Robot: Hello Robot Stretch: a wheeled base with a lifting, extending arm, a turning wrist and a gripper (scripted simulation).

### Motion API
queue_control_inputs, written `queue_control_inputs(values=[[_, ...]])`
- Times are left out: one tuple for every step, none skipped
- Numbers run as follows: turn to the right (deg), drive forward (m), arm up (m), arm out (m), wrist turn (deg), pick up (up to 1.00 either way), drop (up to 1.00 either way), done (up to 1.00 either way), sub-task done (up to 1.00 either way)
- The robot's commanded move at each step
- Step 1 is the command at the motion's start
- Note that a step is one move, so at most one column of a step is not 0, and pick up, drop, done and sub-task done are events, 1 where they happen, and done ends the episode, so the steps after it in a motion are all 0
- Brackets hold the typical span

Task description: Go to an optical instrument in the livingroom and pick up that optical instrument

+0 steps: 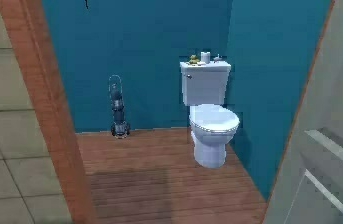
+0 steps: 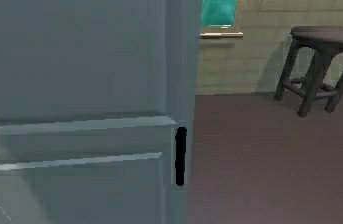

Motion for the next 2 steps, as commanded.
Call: queue_control_inputs(values=[[0.0, 0.5, 0.0, 0.0, 0.0, 0.0, 0.0, 0.0, 0.0], [-18.0, 0.0, 0.0, 0.0, 0.0, 0.0, 0.0, 0.0, 0.0]])
